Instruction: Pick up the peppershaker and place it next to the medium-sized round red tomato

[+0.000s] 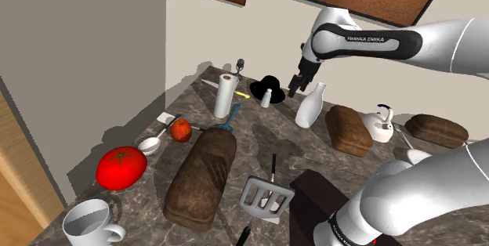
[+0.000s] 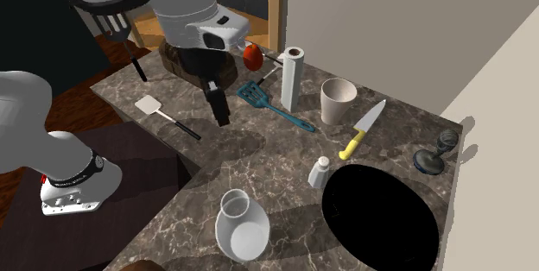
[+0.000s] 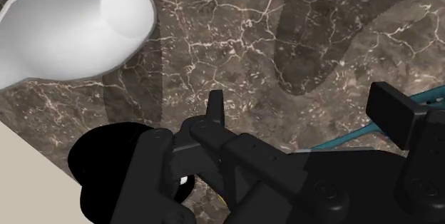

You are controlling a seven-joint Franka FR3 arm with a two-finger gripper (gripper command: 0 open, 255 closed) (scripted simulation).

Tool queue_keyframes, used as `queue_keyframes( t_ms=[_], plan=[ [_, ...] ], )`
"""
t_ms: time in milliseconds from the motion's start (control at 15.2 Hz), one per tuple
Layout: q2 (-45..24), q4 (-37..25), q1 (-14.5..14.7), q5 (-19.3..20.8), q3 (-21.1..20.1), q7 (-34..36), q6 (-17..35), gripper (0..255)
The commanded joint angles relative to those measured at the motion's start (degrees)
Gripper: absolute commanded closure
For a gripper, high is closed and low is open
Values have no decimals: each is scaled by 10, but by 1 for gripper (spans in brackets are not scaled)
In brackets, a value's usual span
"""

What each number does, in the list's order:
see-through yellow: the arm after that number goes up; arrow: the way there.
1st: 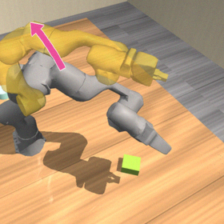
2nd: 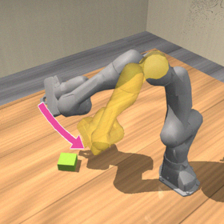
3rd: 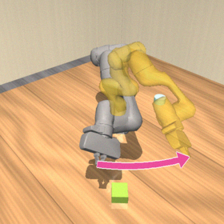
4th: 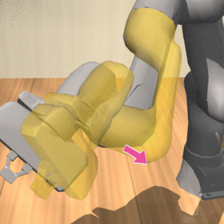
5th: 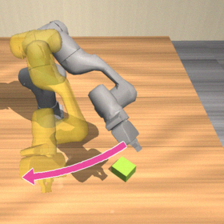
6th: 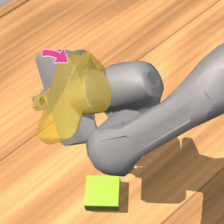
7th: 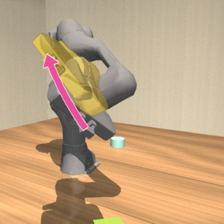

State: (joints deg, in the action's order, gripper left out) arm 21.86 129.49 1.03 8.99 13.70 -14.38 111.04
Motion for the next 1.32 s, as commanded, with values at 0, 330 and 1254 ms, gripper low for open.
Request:
queue_keyframes(
  t_ms=[0,330,1254],
  plan=[
    [-42,-17,0,-5,17,-24,34,0],
    [-144,-72,1,-36,45,-80,98,0],
    [-434,-319,-49,-178,50,-233,168,0]
  ],
)
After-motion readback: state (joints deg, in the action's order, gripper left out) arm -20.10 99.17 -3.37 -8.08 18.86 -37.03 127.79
